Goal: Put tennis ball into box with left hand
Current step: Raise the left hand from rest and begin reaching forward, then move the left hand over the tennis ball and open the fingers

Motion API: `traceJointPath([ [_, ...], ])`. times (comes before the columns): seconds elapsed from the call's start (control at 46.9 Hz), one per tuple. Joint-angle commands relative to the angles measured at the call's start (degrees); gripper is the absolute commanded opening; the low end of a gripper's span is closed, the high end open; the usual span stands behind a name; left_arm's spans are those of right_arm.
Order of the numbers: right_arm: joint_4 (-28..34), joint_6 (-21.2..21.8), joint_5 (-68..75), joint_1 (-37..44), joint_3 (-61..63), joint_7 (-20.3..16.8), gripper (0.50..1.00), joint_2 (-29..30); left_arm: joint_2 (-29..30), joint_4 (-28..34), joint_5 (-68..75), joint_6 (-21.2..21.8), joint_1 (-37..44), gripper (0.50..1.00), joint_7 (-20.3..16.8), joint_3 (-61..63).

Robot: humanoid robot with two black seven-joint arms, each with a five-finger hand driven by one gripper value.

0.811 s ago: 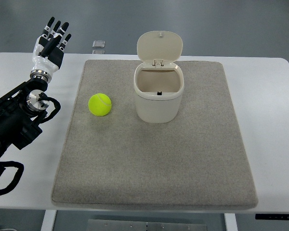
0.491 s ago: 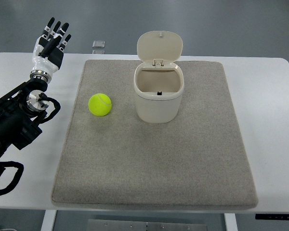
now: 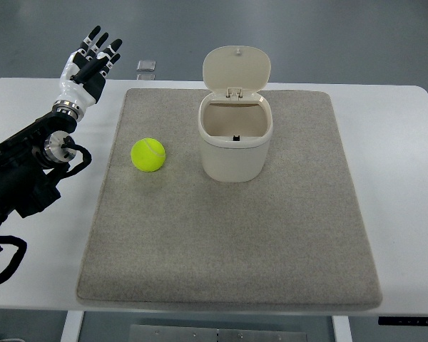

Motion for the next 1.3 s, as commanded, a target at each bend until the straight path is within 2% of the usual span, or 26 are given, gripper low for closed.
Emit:
traceJointPath([
  [0.0, 0.0, 0.0, 0.0, 0.0, 0.0, 0.0, 0.901, 0.0, 1.5, -0.11, -0.04, -0.24, -1.63, 0.962, -0.02, 7.26],
  [0.171, 0.0, 0.0, 0.0, 0.0, 0.0, 0.0, 0.901, 0.0, 5.18, -3.35, 0.05, -0.77, -4.27, 0.962, 0.24, 16.14],
  [0.427, 0.0, 0.0, 0.0, 0.0, 0.0, 0.0, 0.901, 0.0, 13.27, -16.01, 0.05, -1.12, -13.5, 0.962, 0.33, 40.66],
  [0.597, 0.0, 0.0, 0.0, 0.0, 0.0, 0.0, 0.901, 0.0, 14.15, -19.45, 5.05, -1.38, -19.56, 0.958, 0.15, 55.08],
  [0.768, 0.0, 0.0, 0.0, 0.0, 0.0, 0.0, 0.901, 0.0, 15.91, -19.71, 15.51, -1.91, -21.85, 0.958, 0.15, 55.79],
  [0.981, 0.0, 0.0, 0.0, 0.0, 0.0, 0.0, 0.901, 0.0, 17.76, -21.29, 22.27, -7.45, -24.84, 0.958, -0.37, 55.79],
  [1.28, 0.0, 0.0, 0.0, 0.0, 0.0, 0.0, 0.901, 0.0, 18.72, -25.42, 34.06, -7.36, -24.93, 0.958, -0.81, 55.35],
])
